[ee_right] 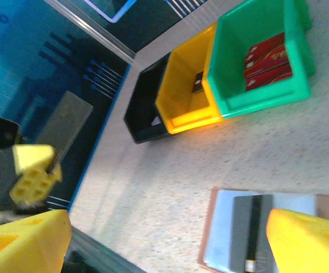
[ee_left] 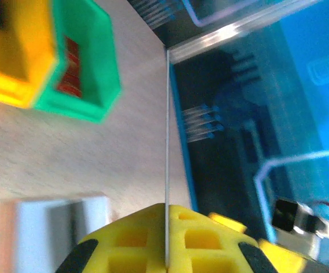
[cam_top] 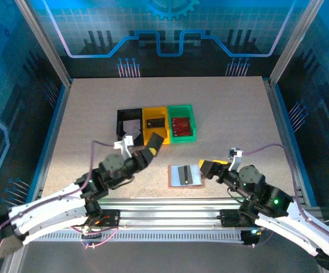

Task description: Take the credit cards out of the card holder

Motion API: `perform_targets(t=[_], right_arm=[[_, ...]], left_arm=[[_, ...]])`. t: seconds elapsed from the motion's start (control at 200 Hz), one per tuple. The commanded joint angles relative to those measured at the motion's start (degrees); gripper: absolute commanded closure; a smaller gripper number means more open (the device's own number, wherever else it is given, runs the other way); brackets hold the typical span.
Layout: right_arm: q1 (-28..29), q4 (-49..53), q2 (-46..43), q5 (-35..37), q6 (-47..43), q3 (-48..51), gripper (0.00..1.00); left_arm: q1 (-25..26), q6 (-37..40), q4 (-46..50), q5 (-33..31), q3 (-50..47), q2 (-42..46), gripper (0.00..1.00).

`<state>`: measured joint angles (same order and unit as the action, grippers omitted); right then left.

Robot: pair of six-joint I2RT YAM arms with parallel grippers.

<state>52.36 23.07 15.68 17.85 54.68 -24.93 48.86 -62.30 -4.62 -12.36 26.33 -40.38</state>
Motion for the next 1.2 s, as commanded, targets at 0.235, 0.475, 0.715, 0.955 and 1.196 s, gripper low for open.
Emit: perform_targets(t=[0.235, 0.475, 0.715, 0.955, 1.196], right_arm=[[-1.05, 13.22, 4.43, 0.32, -14.80, -7.80, 0.00], [-1.20, 17.68, 4.49, -1.58, -17.27, -10.02, 0.00], [-1.14, 22.62, 2.40, -2.19, -19.09, -12.99, 0.00], [-1.08, 24.81, 1.81, -3.61, -19.95, -15.53, 0.00], [-0.99, 24.92, 1.10, -3.86, -19.61, -15.08, 0.00]], left_arm=[[-22.34, 22.36, 26.86, 28.84, 15.72, -13.88, 1.00], [-23.98, 30.96, 33.16, 26.92, 30.74, -33.08, 1.00], [-26.52, 33.52, 35.38, 25.36, 40.26, -45.78, 1.00], [-27.85, 34.13, 35.44, 26.98, 47.59, -57.49, 1.00], [-28.38, 38.08, 39.55, 28.96, 56.02, -67.03, 1.00]])
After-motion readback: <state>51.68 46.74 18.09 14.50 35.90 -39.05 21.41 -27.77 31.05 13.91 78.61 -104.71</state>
